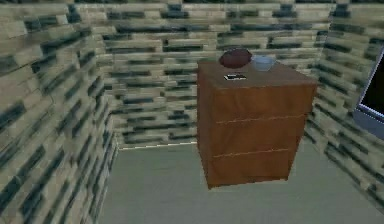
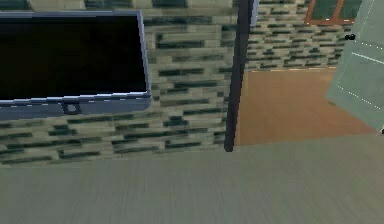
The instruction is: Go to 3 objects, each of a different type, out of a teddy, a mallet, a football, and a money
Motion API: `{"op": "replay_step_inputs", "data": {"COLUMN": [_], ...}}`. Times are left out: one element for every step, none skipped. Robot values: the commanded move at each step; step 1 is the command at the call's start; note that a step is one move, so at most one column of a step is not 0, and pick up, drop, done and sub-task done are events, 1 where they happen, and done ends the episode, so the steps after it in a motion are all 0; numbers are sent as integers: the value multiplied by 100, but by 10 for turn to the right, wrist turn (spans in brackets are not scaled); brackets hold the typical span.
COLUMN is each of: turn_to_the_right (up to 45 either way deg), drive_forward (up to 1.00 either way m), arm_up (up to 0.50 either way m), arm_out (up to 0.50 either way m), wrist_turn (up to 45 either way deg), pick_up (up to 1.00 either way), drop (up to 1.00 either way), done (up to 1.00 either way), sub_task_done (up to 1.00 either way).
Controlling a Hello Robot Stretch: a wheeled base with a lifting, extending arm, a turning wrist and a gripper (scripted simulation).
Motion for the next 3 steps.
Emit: {"op": "replay_step_inputs", "data": {"turn_to_the_right": [0,180,0], "drive_forward": [75,0,0], "arm_up": [0,0,0], "arm_out": [0,0,0], "wrist_turn": [0,0,0], "pick_up": [0,0,0], "drop": [0,0,0], "done": [0,0,0], "sub_task_done": [0,0,100]}}
